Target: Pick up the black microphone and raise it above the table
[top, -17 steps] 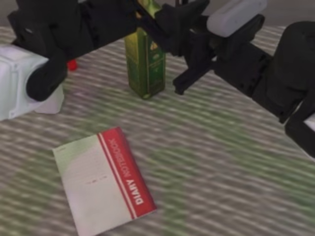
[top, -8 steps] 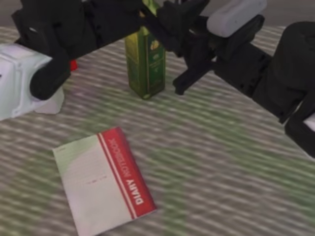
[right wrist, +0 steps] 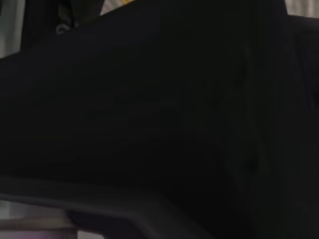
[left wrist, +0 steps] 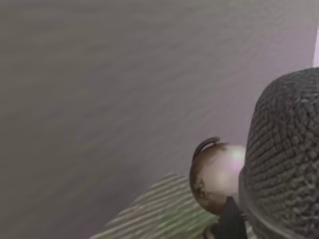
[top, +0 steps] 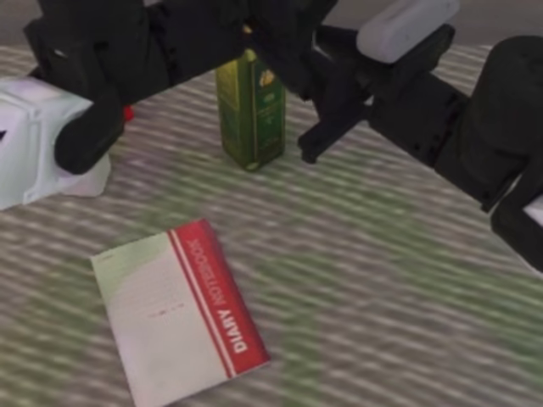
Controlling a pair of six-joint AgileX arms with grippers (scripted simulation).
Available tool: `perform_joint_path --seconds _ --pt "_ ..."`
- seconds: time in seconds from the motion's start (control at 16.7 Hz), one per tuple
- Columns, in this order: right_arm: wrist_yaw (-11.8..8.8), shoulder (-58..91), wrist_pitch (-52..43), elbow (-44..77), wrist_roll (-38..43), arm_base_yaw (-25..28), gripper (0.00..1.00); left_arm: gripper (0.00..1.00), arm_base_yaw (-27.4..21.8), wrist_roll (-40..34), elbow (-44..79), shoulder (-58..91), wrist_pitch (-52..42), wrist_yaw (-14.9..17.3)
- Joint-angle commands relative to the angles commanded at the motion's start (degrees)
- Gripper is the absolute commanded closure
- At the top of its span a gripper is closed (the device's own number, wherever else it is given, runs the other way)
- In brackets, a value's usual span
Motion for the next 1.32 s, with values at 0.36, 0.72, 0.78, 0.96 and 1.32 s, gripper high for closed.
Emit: perform_joint_path --seconds 0.36,0.72,0.78,0.96,1.32 --pt "0.00 0.00 0.00 0.00 0.00 0.00 1.00 1.00 0.00 0.00 0.00 0.00 0.00 0.00" --pt "0.00 0.00 0.00 0.00 0.00 0.00 0.85 1.00 0.00 0.00 0.00 0.00 0.00 0.00" --pt "0.00 0.00 0.00 0.00 0.00 0.00 0.77 1.00 0.00 0.00 0.00 0.00 0.00 0.00" --pt "0.00 0.00 0.00 0.00 0.00 0.00 0.55 1.00 0.00 0.00 0.00 0.00 0.00 0.00" --pt "0.00 0.00 0.00 0.00 0.00 0.00 0.10 1.00 0.00 0.00 0.00 0.00 0.00 0.00"
